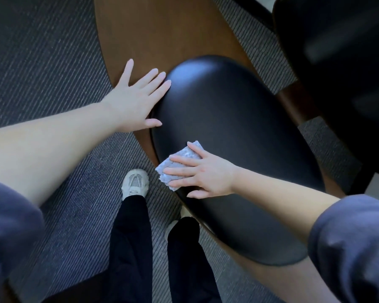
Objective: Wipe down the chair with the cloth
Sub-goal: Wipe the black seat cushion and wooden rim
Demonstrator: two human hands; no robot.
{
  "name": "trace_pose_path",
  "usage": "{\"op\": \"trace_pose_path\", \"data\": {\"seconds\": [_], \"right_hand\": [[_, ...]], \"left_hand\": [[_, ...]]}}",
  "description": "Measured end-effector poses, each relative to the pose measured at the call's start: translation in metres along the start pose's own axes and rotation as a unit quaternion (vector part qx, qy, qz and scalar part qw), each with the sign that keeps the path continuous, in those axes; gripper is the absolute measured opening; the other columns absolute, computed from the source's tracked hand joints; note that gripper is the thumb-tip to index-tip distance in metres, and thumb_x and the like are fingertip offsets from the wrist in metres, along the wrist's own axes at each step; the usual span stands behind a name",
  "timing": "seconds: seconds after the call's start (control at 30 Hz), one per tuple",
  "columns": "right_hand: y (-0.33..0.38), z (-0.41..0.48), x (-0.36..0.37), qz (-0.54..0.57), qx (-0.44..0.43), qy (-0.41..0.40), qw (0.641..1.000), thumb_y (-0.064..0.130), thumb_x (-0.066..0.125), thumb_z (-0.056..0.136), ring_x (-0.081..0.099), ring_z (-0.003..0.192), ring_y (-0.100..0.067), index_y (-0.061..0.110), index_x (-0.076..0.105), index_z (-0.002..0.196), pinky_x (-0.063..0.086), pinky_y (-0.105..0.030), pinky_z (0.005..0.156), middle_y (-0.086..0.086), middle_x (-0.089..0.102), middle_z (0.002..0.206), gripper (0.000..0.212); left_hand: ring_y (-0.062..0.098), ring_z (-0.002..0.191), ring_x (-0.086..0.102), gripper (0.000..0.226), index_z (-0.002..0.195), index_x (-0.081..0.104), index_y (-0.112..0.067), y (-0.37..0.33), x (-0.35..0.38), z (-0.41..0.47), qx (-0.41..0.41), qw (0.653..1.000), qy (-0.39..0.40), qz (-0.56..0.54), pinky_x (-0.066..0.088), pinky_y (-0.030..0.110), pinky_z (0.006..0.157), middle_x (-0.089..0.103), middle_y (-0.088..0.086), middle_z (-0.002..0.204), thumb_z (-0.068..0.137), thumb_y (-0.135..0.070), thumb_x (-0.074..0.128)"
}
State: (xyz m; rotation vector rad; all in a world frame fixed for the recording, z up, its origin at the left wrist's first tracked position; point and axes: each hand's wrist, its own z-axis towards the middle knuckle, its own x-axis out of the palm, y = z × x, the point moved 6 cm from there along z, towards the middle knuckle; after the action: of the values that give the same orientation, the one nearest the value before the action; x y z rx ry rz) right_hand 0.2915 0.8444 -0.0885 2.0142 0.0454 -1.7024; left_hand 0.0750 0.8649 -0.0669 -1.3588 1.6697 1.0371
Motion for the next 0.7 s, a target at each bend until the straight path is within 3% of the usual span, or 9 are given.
{"op": "trace_pose_path", "data": {"seconds": [0.17,0.3,0.47,0.57,0.7], "right_hand": [[-0.004,0.007,0.005,-0.032,-0.038,-0.027,0.998,0.034,0.040,0.100,0.030,0.146,-0.028,0.030,0.060,0.133,0.014,-0.062,0.116,0.004,0.044,0.151,0.039],[-0.013,0.014,0.004,-0.030,-0.030,-0.075,0.996,0.026,0.054,0.100,0.037,0.142,-0.025,0.029,0.061,0.132,0.019,-0.061,0.116,0.005,0.049,0.148,0.033],[-0.054,0.030,-0.016,-0.059,0.100,-0.169,0.979,0.017,0.052,0.100,0.042,0.139,-0.027,0.024,0.062,0.131,0.027,-0.064,0.111,0.004,0.051,0.146,0.034],[-0.076,0.028,-0.028,-0.054,0.191,-0.213,0.957,0.016,0.053,0.099,0.043,0.139,-0.027,0.025,0.062,0.131,0.029,-0.064,0.110,0.004,0.052,0.145,0.035],[-0.106,0.023,-0.046,-0.031,0.309,-0.235,0.921,0.020,0.050,0.101,0.041,0.140,-0.030,0.024,0.060,0.134,0.027,-0.064,0.110,0.002,0.050,0.147,0.035]], "left_hand": [[0.024,0.151,-0.005,0.112,0.153,-0.012,-0.010,0.002,-0.003,0.013,0.024,0.998,0.044,0.028,-0.004,0.060,0.115,-0.006,0.014,0.163,0.081,-0.074,0.044],[0.019,0.151,-0.004,0.116,0.153,-0.015,-0.013,0.013,-0.007,0.023,0.055,0.996,0.054,0.036,-0.005,0.053,0.118,-0.006,0.008,0.164,0.080,-0.068,0.056],[0.025,0.151,-0.002,0.113,0.155,0.000,-0.009,0.023,-0.013,0.024,0.061,0.997,0.012,0.044,-0.001,0.051,0.120,0.005,0.004,0.164,0.078,-0.065,0.061],[0.032,0.151,-0.001,0.110,0.154,0.016,-0.006,0.035,-0.024,0.029,0.036,0.997,-0.026,0.056,0.001,0.054,0.119,0.009,0.011,0.163,0.075,-0.068,0.061],[0.033,0.150,-0.003,0.109,0.154,0.019,-0.013,0.039,-0.029,0.037,0.037,0.997,-0.004,0.064,-0.001,0.058,0.118,0.004,0.011,0.164,0.073,-0.072,0.060]]}}
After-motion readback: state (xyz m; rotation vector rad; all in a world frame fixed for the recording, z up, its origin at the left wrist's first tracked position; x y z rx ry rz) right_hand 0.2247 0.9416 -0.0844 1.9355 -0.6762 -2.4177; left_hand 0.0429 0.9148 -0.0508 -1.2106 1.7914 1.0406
